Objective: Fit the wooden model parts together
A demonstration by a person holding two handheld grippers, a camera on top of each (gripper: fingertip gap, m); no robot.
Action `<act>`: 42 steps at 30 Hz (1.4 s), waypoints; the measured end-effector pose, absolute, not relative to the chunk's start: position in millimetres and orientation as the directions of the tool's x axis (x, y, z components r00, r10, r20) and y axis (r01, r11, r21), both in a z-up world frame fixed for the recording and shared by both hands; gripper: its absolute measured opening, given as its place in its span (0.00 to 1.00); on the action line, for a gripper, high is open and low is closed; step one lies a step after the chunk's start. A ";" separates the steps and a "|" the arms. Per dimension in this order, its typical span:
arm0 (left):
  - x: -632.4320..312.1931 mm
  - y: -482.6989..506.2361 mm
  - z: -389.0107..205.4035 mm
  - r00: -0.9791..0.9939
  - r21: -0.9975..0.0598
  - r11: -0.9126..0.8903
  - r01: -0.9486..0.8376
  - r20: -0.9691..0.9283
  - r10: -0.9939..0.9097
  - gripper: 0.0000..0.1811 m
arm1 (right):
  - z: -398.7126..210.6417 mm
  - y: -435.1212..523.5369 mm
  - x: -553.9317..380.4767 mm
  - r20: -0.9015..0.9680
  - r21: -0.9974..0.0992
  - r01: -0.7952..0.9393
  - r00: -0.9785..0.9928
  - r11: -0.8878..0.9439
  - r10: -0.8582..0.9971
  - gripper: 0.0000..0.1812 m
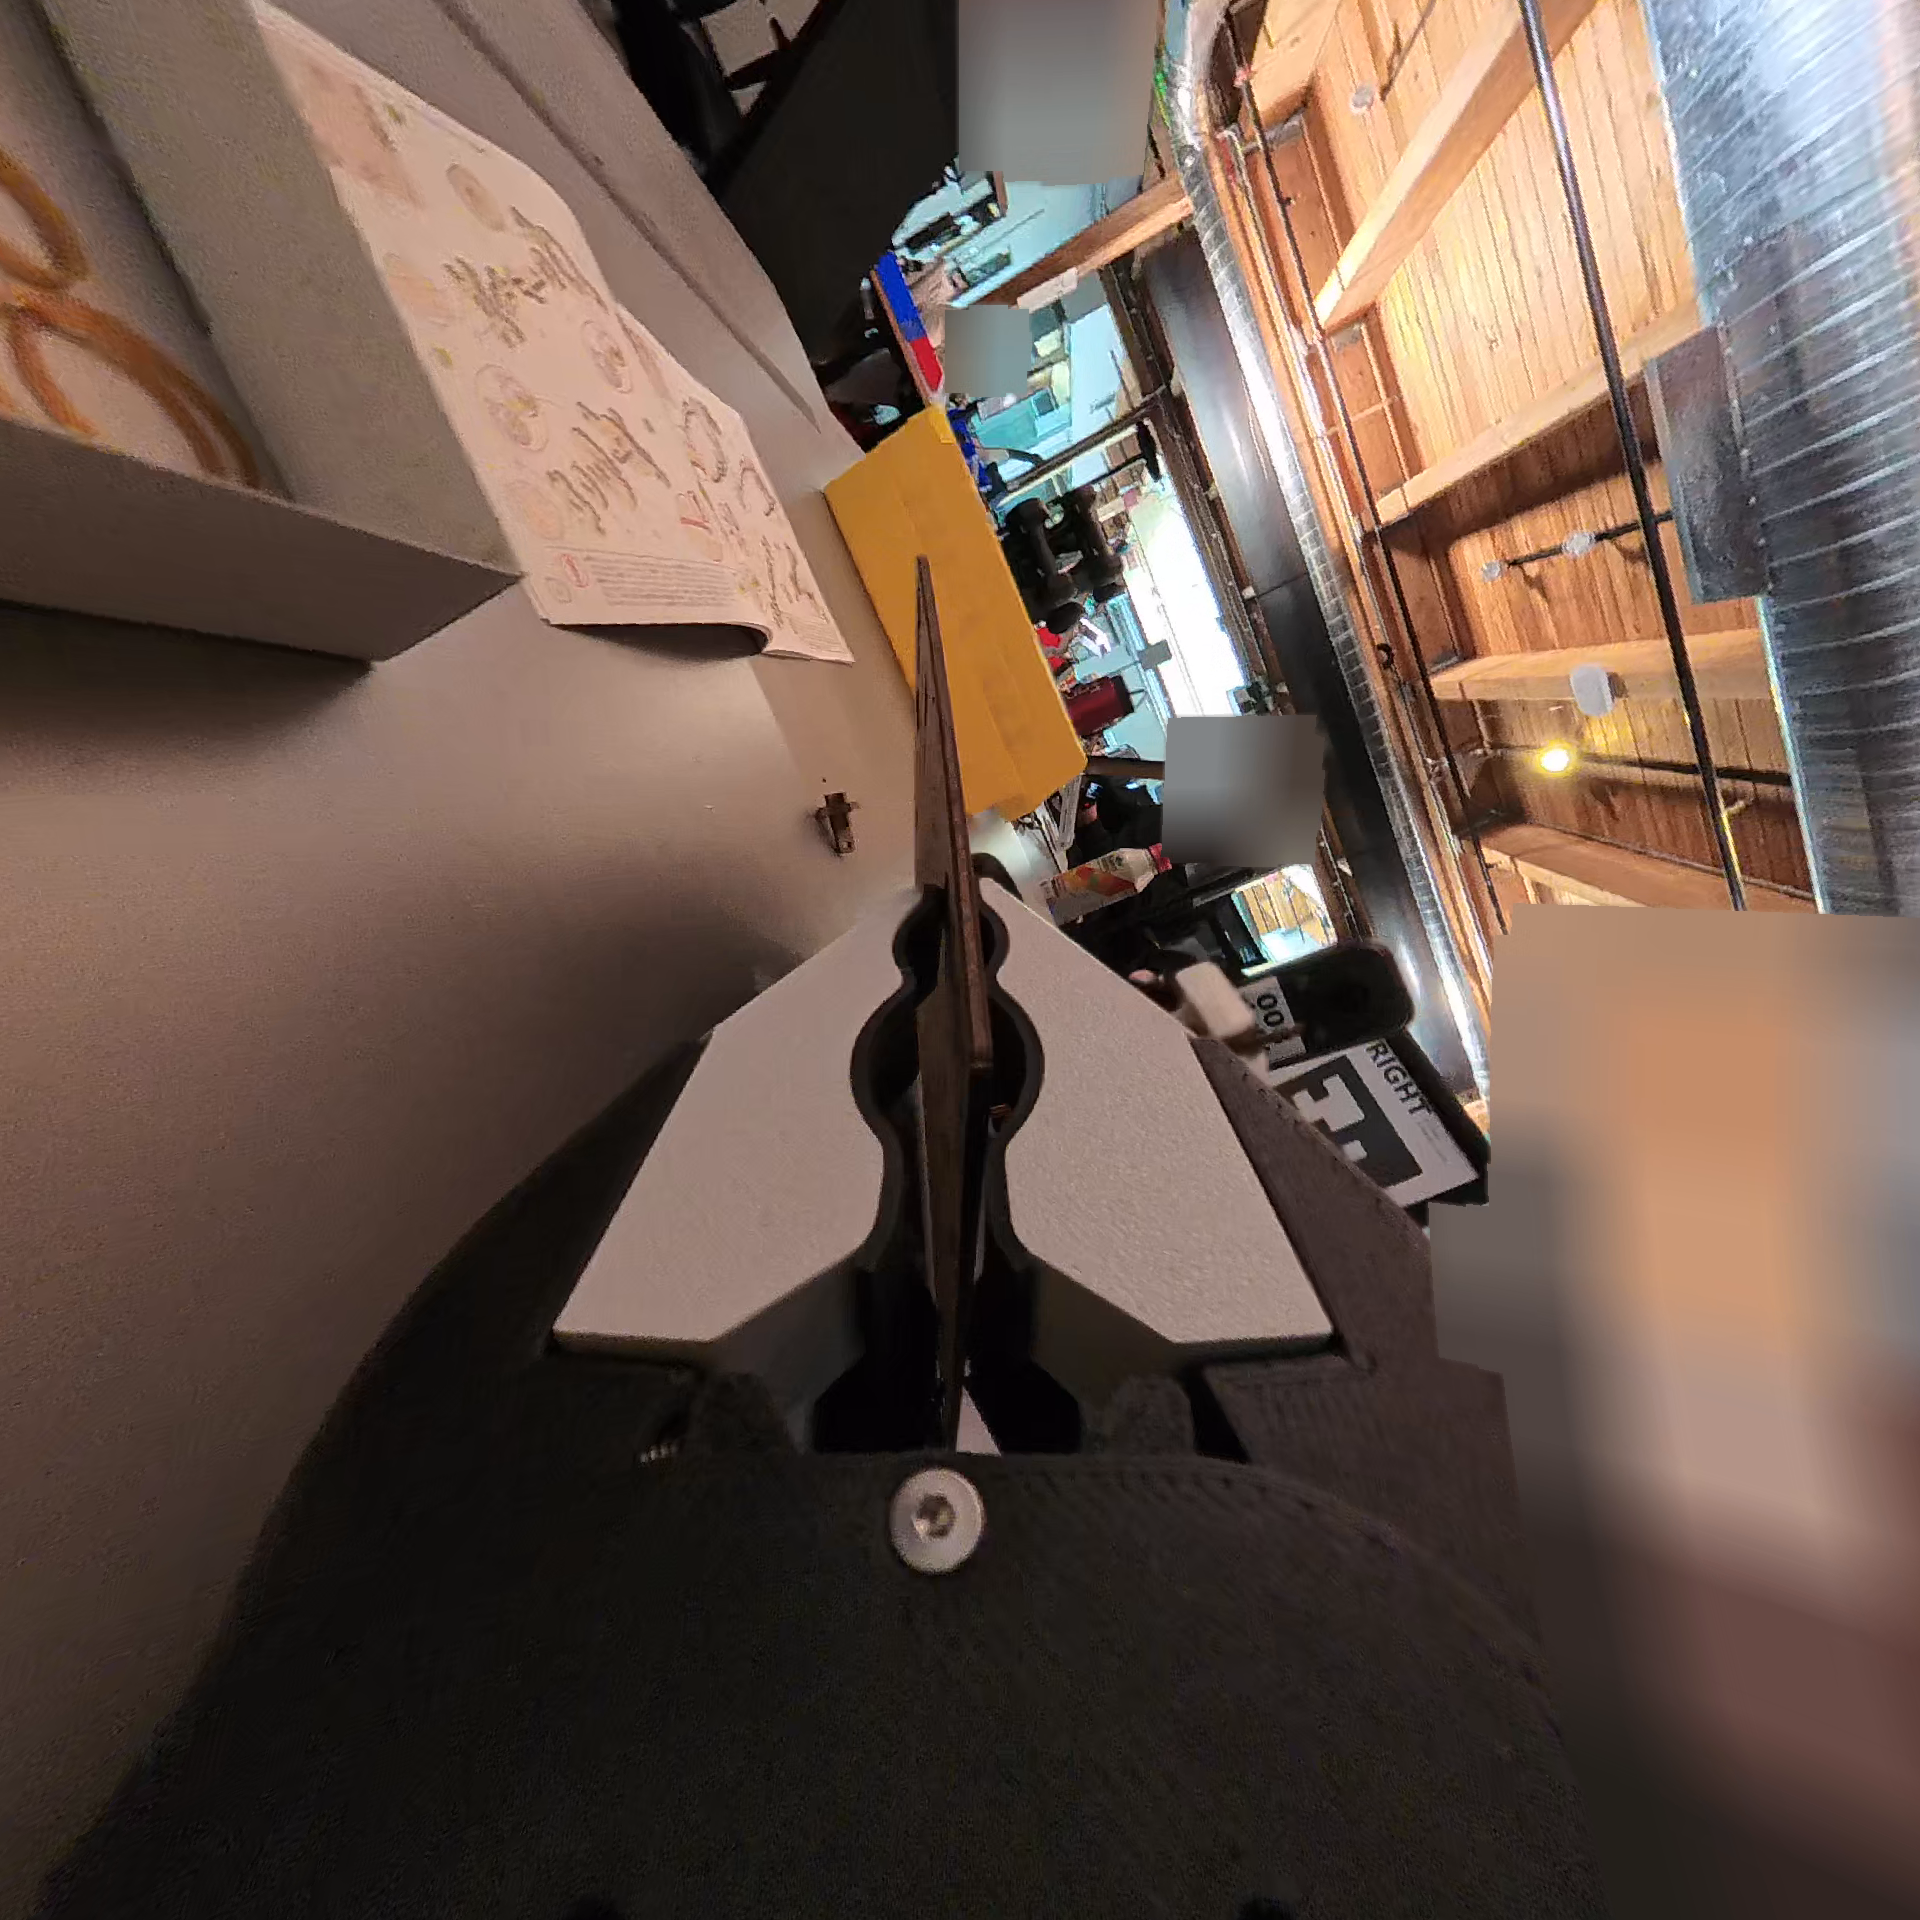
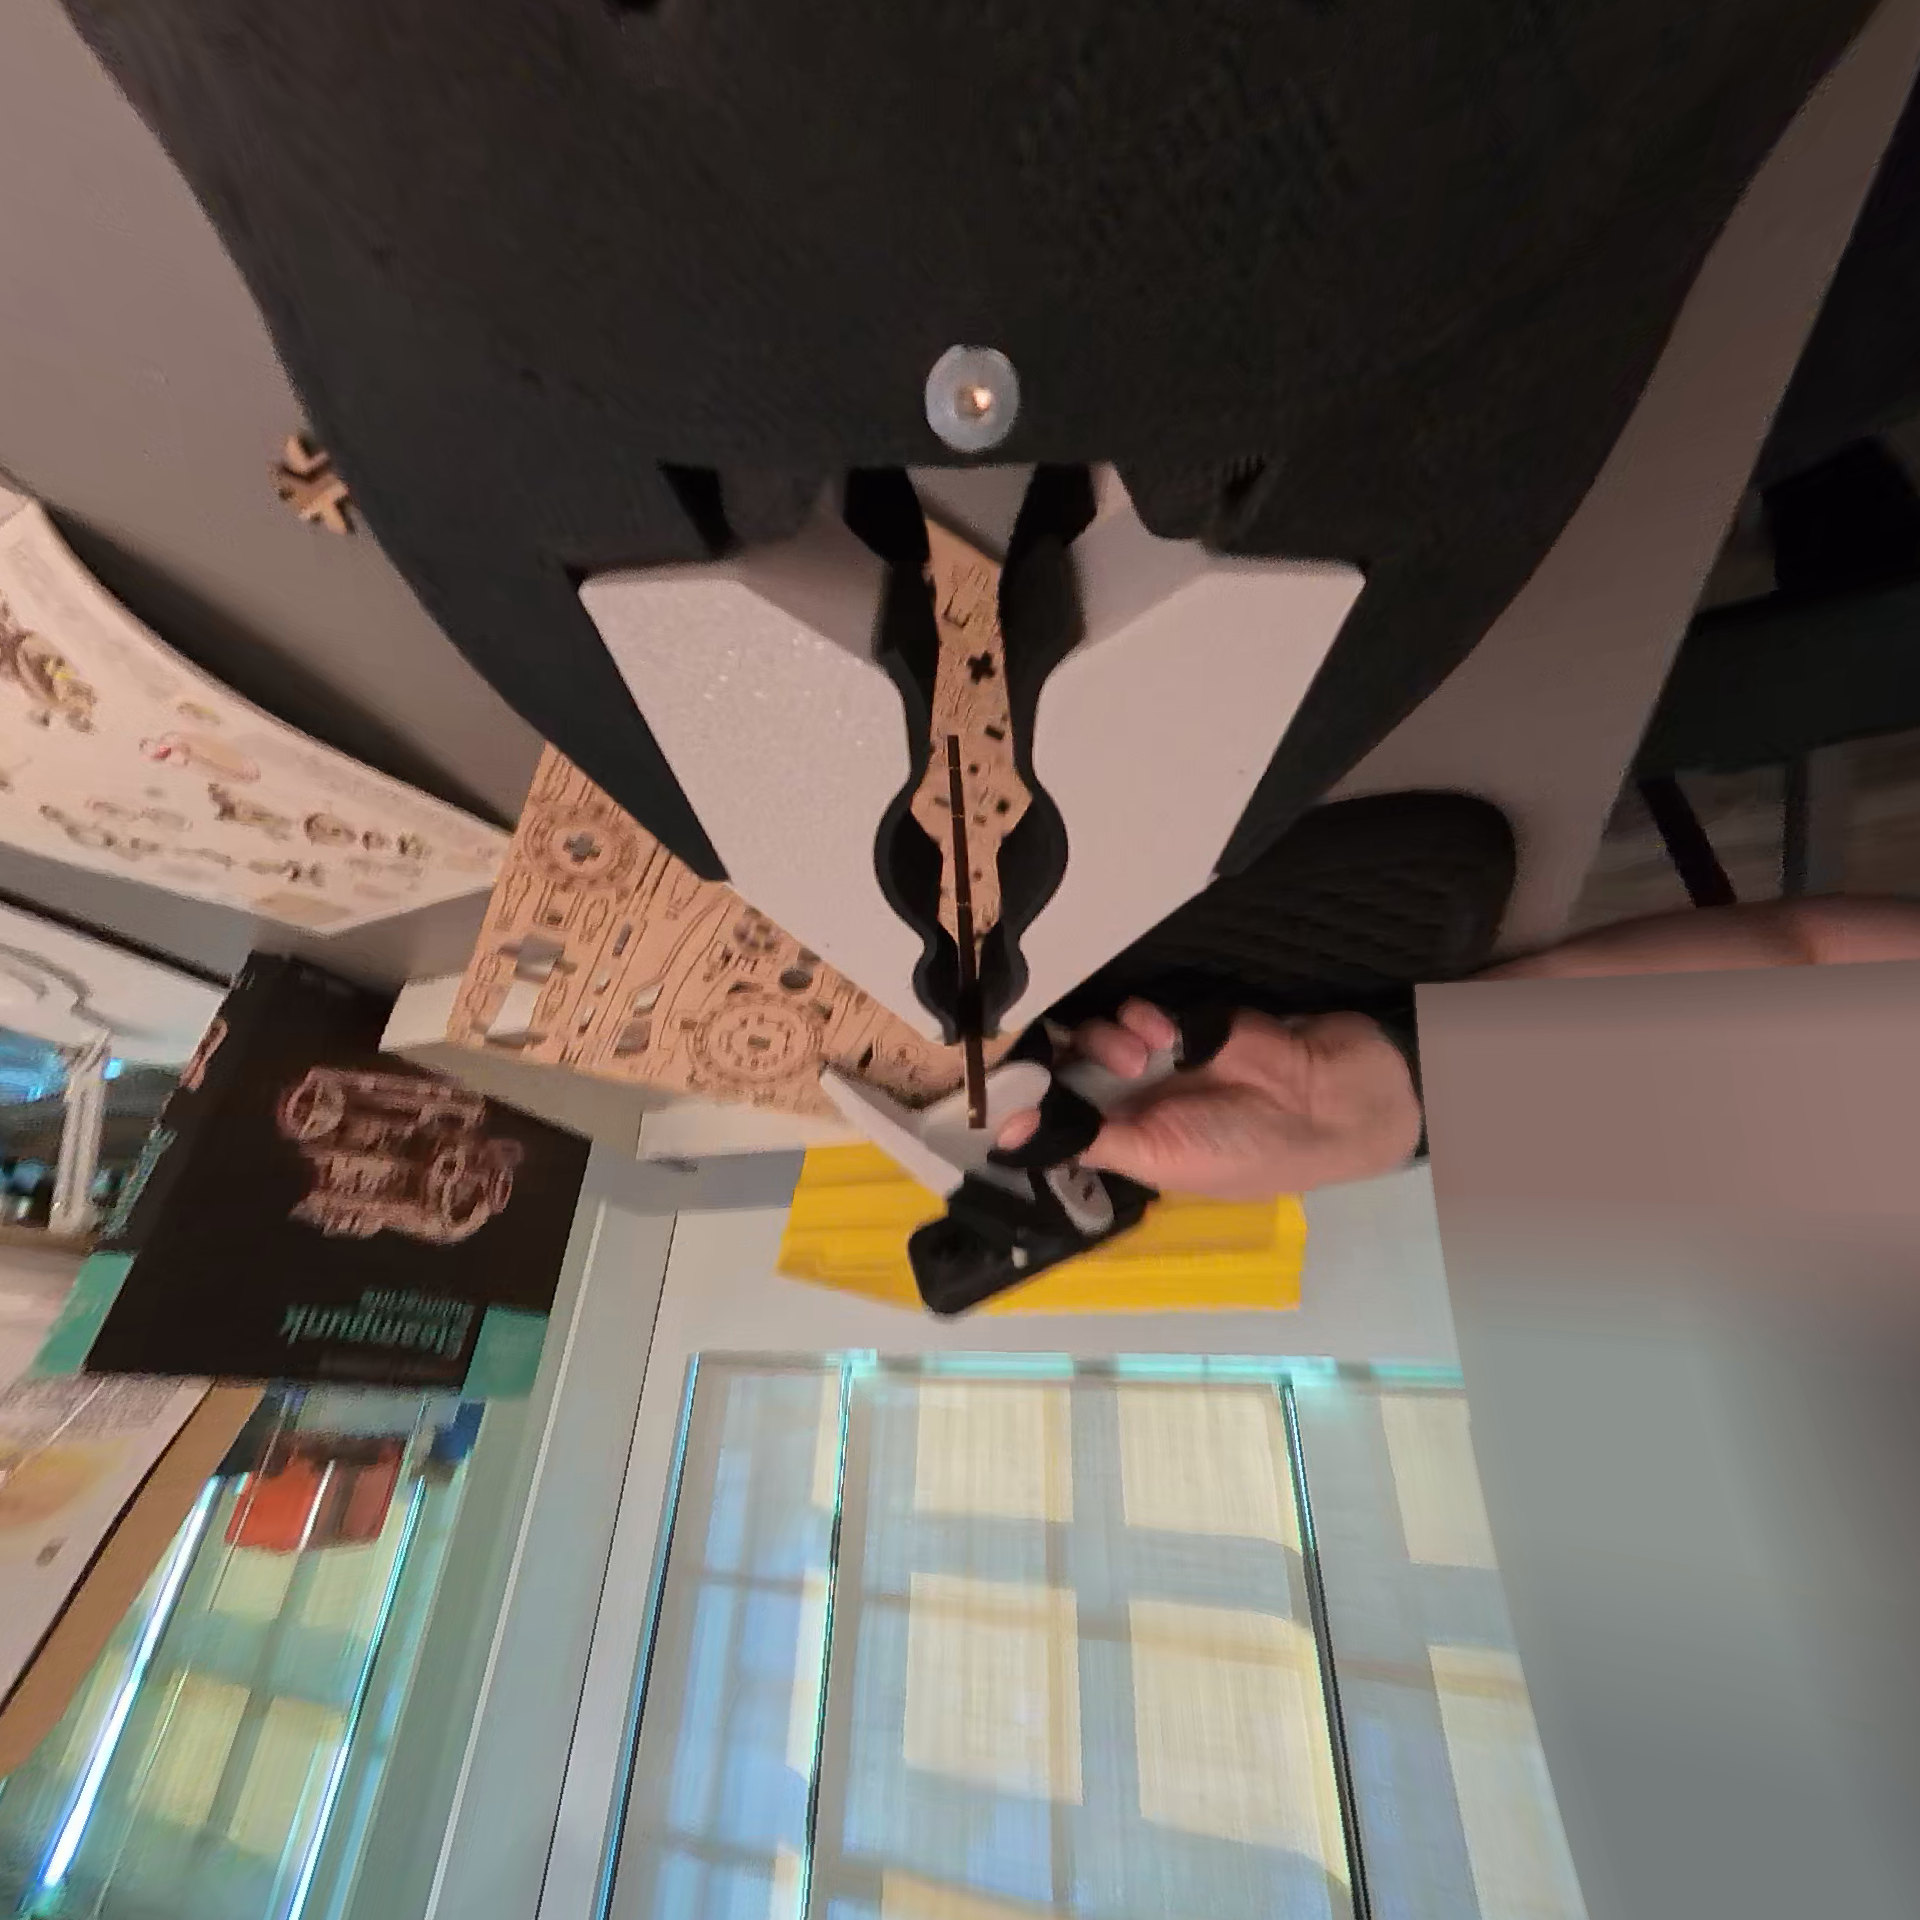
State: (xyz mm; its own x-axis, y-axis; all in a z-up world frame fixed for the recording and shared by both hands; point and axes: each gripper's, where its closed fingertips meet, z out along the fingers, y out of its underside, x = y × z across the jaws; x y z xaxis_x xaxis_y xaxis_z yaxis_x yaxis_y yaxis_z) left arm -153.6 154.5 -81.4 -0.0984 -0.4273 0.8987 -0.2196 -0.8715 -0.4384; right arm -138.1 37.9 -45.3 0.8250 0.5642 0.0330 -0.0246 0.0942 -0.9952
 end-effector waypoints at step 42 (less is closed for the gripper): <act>-149.7 148.5 -79.1 -0.132 -0.437 -0.856 -0.278 0.899 -0.417 0.02 | -50.6 54.5 -61.4 -0.468 -0.877 -0.405 0.594 -0.260 0.654 0.01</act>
